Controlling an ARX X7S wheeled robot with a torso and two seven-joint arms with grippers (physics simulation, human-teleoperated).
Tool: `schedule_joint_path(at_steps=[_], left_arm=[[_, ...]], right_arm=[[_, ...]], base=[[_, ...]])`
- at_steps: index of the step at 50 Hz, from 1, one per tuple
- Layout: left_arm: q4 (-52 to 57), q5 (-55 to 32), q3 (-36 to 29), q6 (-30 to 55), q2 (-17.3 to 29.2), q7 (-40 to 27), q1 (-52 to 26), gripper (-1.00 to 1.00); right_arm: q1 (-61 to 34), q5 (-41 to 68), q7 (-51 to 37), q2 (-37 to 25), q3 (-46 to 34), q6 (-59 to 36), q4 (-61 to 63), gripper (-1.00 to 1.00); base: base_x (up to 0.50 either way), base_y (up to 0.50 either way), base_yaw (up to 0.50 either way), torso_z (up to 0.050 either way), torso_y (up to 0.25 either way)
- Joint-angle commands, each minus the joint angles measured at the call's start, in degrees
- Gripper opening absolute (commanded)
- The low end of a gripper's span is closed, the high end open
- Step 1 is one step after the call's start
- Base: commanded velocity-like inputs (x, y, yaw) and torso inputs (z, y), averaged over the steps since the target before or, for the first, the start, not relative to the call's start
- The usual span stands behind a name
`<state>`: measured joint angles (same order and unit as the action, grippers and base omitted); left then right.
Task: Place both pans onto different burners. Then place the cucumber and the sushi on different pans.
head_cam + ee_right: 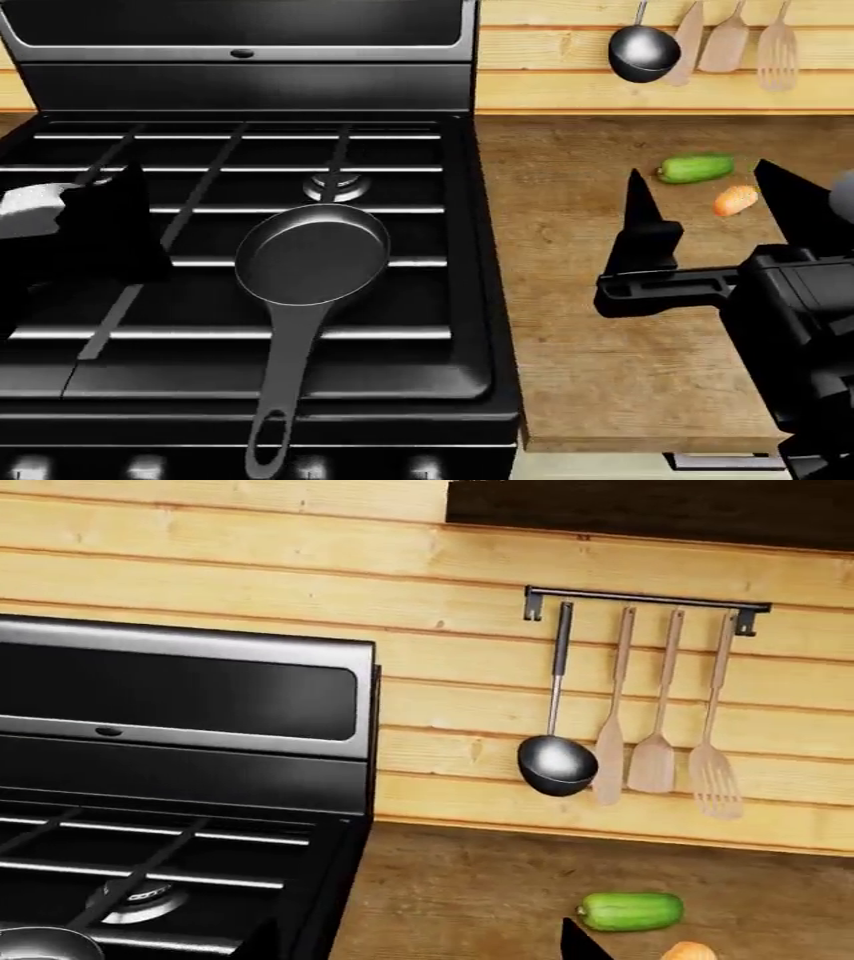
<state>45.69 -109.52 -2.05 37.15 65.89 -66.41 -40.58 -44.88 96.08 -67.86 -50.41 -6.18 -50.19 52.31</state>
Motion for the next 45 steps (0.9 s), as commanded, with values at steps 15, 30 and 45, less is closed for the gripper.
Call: schedule_joint_path(at_steps=[15,30,45], left_arm=[[-0.2,0.4,-0.5,0.2,-0.7,0.2,0.0,1.00],[-0.4,0.2,-1.0,0.6,-0.8,0.1,-1.4,1.00],[-0.3,0.8,0.4,0.1,-0.6,1.2,1.2,1.00]], right_arm=[[1.2,-0.5,0.7,-0.1,0.6,0.9,0.0,1.00],[0.6,0.0,0.4,-0.4,0.4,1.0,-0.1,1.00],[1.4,-1.1,1.0,-0.1,0.3,1.0,0.0,1.00]], base=[[0.00,-0.50,0.00,0.000,0.000],[0.00,-0.50,0.00,0.000,0.000],[0.00,-0.50,0.00,0.000,0.000]])
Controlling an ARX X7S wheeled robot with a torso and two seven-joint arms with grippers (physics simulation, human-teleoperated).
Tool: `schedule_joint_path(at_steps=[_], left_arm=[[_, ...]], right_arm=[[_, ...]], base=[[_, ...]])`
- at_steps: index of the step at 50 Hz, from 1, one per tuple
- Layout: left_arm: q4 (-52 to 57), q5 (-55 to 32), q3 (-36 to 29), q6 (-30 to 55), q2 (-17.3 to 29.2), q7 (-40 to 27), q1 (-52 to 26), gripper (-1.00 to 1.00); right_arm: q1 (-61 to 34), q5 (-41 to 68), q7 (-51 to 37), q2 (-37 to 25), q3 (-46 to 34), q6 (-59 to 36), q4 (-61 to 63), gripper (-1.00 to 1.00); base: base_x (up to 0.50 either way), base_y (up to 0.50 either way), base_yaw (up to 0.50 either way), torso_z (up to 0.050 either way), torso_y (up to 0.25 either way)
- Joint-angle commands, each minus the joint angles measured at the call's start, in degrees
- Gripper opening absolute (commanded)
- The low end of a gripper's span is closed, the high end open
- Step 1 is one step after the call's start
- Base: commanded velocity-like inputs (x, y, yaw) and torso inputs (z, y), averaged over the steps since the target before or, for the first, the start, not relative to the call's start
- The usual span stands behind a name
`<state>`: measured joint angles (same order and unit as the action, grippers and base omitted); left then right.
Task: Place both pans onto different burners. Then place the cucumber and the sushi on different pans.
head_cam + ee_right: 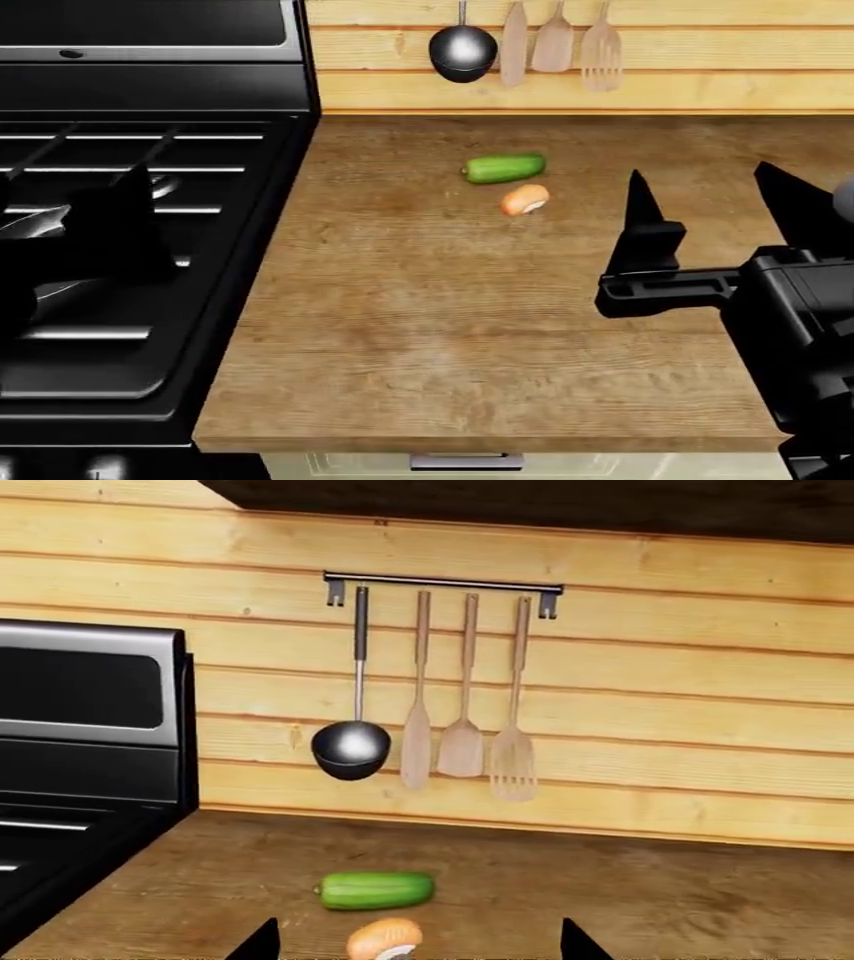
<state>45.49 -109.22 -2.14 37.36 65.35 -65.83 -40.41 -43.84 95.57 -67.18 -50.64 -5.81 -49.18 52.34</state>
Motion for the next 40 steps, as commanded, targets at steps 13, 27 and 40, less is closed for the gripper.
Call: schedule_joint_path(at_steps=[13,27,40], left_arm=[[-0.3,0.9,1.0,-0.2,0.1,0.8,2.0,1.00],[0.7,0.6,1.1,-0.4,0.0,-0.1,1.7,1.00],[0.2,1.0,0.6,-0.2,-0.4,-0.2,1.5,1.00]], right_arm=[[1.1,-1.6,0.7,0.1,0.0,0.1,-0.1,1.00],[0.7,-1.6,0.0,-1.1,-0.1,-0.4,0.0,1.00],[0.3,-0.7,-1.5,-1.4,-0.7,-0.6,-1.1,1.00]], base=[[0.00,-0.50,0.00,0.000,0.000],[0.01,-0.01,0.00,0.000,0.000],[0.49,0.00,0.00,0.000,0.000]])
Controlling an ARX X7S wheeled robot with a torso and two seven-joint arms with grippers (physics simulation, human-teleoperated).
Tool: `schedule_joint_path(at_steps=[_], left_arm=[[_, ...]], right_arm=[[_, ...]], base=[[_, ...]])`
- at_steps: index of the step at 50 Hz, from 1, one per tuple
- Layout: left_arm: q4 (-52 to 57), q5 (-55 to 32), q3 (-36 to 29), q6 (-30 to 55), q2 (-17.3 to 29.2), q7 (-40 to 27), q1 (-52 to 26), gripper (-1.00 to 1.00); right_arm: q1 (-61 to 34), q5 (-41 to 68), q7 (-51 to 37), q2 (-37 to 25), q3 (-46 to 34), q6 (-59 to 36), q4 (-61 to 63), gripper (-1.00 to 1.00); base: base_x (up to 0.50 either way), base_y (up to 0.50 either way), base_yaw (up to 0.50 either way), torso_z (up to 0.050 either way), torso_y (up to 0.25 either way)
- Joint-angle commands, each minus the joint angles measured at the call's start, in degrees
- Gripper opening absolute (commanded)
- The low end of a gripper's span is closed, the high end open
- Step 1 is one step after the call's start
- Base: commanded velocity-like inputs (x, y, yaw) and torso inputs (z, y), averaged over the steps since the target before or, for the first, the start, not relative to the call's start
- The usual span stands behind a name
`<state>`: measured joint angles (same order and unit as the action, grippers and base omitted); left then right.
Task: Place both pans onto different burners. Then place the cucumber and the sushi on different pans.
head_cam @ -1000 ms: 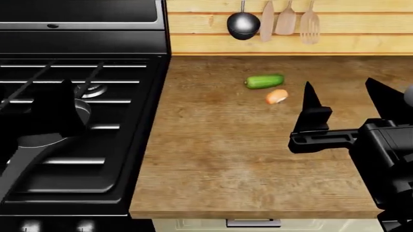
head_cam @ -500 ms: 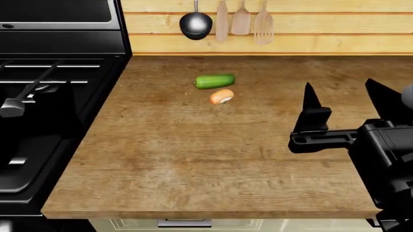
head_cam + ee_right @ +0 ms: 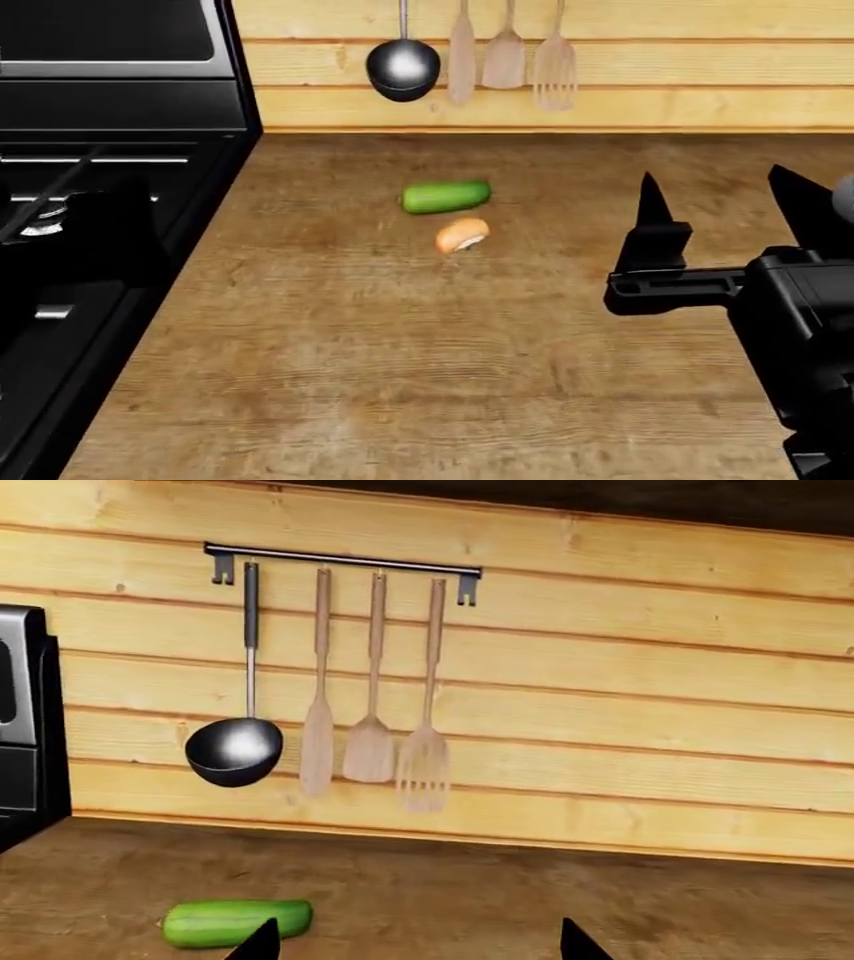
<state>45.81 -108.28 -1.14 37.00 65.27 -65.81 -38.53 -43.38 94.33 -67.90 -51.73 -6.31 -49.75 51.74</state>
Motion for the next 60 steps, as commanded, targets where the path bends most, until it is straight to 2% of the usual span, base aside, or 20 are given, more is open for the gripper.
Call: schedule_joint_path(at_steps=[1,10,21,26,32,40,48,53,60], left_arm=[[-0.2,0.1,-0.6,0.3,-0.4,-0.3,-0.7,1.00],[-0.5,-0.1,-1.2,0.6,-0.6,-0.3,-1.8,1.00],[-1.5,0.1,-3.9,1.7,-2.4,-0.6,-4.6,1.00],[-1.7,0.5,-5.1,2.2,-3.5,-0.5,-5.6,1.00],[-1.9,0.9,-5.4,2.3,-3.8,-0.4,-5.6,1.00],[-2.3,1.0,-5.5,2.4,-3.9,-0.2,-5.7,1.00],[-2.3,0.7,-5.2,2.0,-3.9,0.0,-5.2,1.00],[-2.4,0.8,-4.9,1.9,-3.7,0.3,-4.9,1.00],[-2.2,1.4,-4.7,1.7,-3.9,0.6,-4.0,1.00]], right_arm=[[-0.2,0.5,-0.7,-0.3,-0.3,-0.1,-0.4,1.00],[-2.8,2.1,-1.7,-0.3,-1.7,-0.9,-1.2,1.00],[-17.3,5.2,2.9,6.3,-11.9,-7.9,-15.3,1.00],[-25.4,-2.7,10.7,12.0,-17.8,-12.5,-25.9,1.00],[-30.5,-12.8,22.5,17.1,-23.7,-13.3,-33.8,1.00],[-32.8,-22.9,31.9,24.1,-30.6,-10.4,-47.6,1.00],[-32.9,-28.3,36.3,29.4,-34.3,-6.6,-56.2,1.00],[-31.8,-29.8,37.6,30.9,-36.2,-5.7,-58.4,1.00],[-28.4,-27.1,34.9,31.8,-36.3,-7.2,-55.5,1.00]], base=[[0.50,0.00,0.00,0.000,0.000],[0.50,0.00,0.00,0.000,0.001],[0.02,0.00,0.00,0.000,0.001],[0.00,0.00,0.00,0.000,0.000],[0.00,0.00,0.00,0.000,0.000],[0.00,0.00,0.00,0.000,0.000],[0.00,0.00,0.00,0.000,0.000],[0.00,0.00,0.00,0.000,0.000],[0.00,0.00,0.00,0.000,0.000]])
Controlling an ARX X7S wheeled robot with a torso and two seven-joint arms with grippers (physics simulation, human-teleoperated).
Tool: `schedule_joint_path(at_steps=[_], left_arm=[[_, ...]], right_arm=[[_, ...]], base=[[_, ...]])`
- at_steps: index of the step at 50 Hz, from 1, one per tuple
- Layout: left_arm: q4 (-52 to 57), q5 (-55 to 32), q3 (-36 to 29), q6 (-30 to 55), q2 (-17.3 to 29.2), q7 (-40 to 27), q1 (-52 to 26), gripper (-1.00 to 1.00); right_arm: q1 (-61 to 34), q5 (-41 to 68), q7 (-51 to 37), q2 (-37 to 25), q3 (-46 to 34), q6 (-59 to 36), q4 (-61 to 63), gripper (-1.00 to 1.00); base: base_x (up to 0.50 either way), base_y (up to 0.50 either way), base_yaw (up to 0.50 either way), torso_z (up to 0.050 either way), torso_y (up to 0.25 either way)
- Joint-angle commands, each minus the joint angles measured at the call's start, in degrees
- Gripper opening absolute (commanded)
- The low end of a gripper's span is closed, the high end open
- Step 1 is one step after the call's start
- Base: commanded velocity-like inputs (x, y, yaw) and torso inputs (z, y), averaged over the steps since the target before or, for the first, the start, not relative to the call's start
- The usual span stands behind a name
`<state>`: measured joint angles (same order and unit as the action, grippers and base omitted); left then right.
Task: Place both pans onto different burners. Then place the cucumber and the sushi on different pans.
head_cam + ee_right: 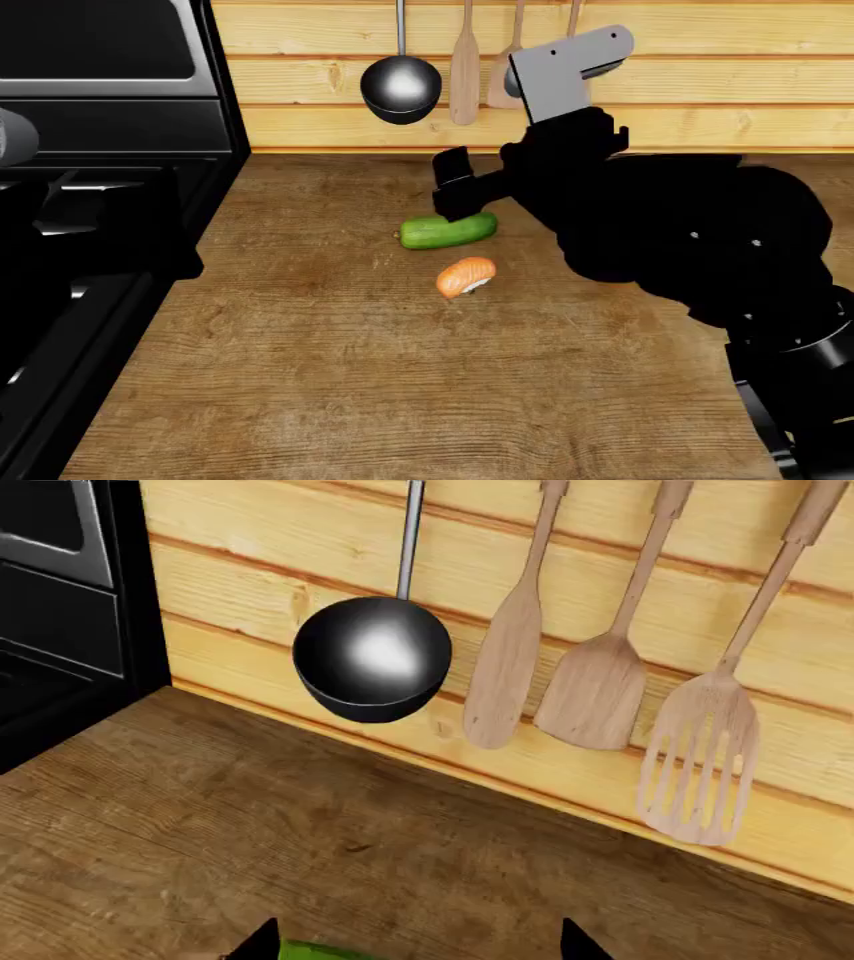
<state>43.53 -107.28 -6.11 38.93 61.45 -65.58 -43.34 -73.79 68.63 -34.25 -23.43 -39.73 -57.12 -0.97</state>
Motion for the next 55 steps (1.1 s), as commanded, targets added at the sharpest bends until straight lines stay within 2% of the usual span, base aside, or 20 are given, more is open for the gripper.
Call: schedule_joint_path(at_steps=[1,5,41,55], left_arm=[[0.1,0.5,0.4,-0.3,0.0,0.5,1.2,1.00],[0.2,0.3,0.9,-0.6,0.3,0.6,1.7,1.00],[0.2,1.5,0.6,-0.9,-0.8,0.9,2.8,1.00],[0.1,1.9,0.8,-1.0,-0.8,1.3,3.2,1.00]], right_arm=[[2.9,-0.9,0.9,3.3,-3.3,-0.4,-1.6,1.00],[5.5,1.0,-0.4,2.7,-4.1,-1.9,1.9,1.00],[12.4,4.9,-3.6,-2.4,-4.2,-3.4,7.1,1.00],[11.9,0.8,0.4,-0.3,-6.1,-0.5,1.1,1.00]], base=[[0.00,0.00,0.00,0.000,0.000],[0.00,0.00,0.00,0.000,0.000],[0.00,0.00,0.00,0.000,0.000],[0.00,0.00,0.00,0.000,0.000]])
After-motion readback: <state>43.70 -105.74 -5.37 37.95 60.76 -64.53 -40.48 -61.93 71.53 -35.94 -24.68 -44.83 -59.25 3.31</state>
